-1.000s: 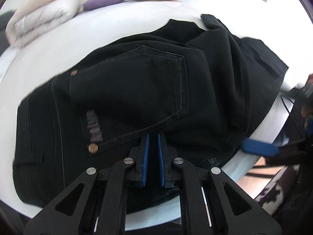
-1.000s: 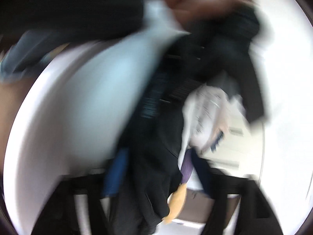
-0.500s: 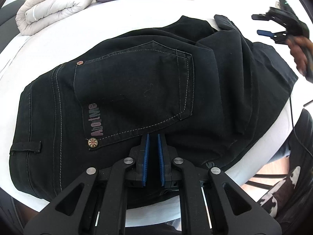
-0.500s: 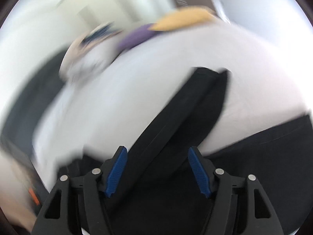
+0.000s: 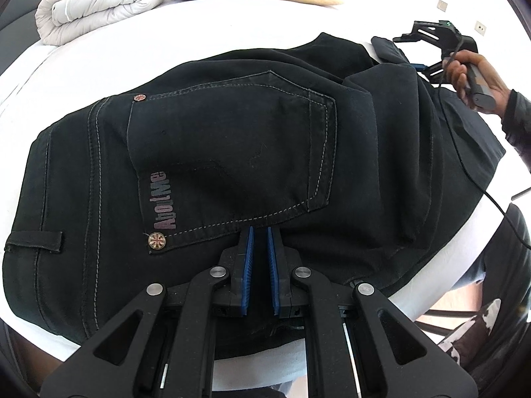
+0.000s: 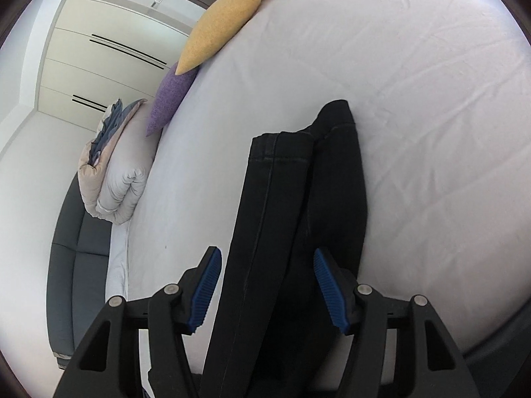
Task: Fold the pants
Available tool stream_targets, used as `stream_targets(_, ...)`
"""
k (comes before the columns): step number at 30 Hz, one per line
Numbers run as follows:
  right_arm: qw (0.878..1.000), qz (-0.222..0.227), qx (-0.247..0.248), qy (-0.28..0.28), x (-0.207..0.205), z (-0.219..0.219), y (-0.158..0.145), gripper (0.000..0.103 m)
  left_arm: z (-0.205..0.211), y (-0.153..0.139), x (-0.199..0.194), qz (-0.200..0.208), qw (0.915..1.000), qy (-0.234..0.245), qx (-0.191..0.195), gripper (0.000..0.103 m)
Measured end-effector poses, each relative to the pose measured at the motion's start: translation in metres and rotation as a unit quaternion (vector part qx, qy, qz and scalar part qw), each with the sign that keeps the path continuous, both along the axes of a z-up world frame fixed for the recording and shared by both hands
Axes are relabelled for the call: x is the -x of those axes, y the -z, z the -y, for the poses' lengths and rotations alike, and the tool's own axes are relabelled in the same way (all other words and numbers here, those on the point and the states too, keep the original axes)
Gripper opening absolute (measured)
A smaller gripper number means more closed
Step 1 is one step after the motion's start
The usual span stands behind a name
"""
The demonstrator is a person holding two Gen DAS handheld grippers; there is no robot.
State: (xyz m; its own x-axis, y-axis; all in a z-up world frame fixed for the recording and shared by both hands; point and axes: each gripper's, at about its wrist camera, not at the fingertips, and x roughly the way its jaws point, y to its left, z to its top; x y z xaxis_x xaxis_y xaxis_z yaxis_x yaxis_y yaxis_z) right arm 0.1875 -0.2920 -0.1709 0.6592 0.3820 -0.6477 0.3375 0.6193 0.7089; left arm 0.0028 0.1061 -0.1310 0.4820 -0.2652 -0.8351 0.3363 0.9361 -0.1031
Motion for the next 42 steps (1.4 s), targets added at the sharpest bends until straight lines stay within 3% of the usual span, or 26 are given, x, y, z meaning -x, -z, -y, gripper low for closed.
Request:
stream_targets(3,1.000,0.003,-0.006,0.012,-0.005,0.002,0.006,0.061,-0.002,0.000,0.001,0.001,1.0000,-0.004,0.003,0.008)
stream_targets(5,1.000,0.010,-0.009,0.019,-0.011,0.005,0.006,0.054,0.002,0.000,0.000,0.001,1.0000,-0.006,0.002,0.008)
stream_targets(7,1.000,0.006,-0.002,0.014,-0.018,0.006,0.006,0.036,0.001,-0.001,0.001,0.002,1.0000,-0.007,-0.001,0.008)
stream_targets(12,1.000,0.009,0.001,-0.003,-0.027,0.003,0.003,0.018,0.013,0.000,0.002,0.008,0.9998,-0.007,-0.014,0.008)
stream_targets(15,1.000,0.006,-0.007,-0.002,-0.021,0.007,0.000,0.019,0.018,-0.001,0.004,0.009,0.9998,-0.010,-0.015,0.008)
stream_targets(18,1.000,0.013,-0.024,0.009,-0.013,0.012,-0.003,0.042,0.019,-0.002,0.006,0.011,0.9998,-0.011,-0.014,0.008)
stream_targets(24,0.999,0.011,-0.038,-0.008,-0.017,0.008,0.007,0.042,0.015,-0.002,0.007,0.012,0.9998,-0.012,-0.012,0.008)
stream_targets(26,0.999,0.022,-0.042,-0.018,-0.023,0.004,0.006,0.039,0.015,-0.002,0.007,0.012,0.9998,-0.012,-0.011,0.008)
stream_targets(28,0.999,0.028,-0.025,-0.039,-0.028,-0.003,0.002,0.018,0.014,-0.002,0.007,0.011,0.9998,-0.012,-0.011,0.008)
stream_targets(30,0.998,0.036,-0.006,-0.044,-0.030,-0.006,-0.004,0.009,0.014,-0.002,0.007,0.011,0.9998,-0.012,-0.011,0.008)
stream_targets(42,0.995,0.090,0.052,0.009,0.025,0.020,-0.049,0.004,0.018,-0.004,0.009,0.015,0.9996,-0.016,-0.018,0.008)
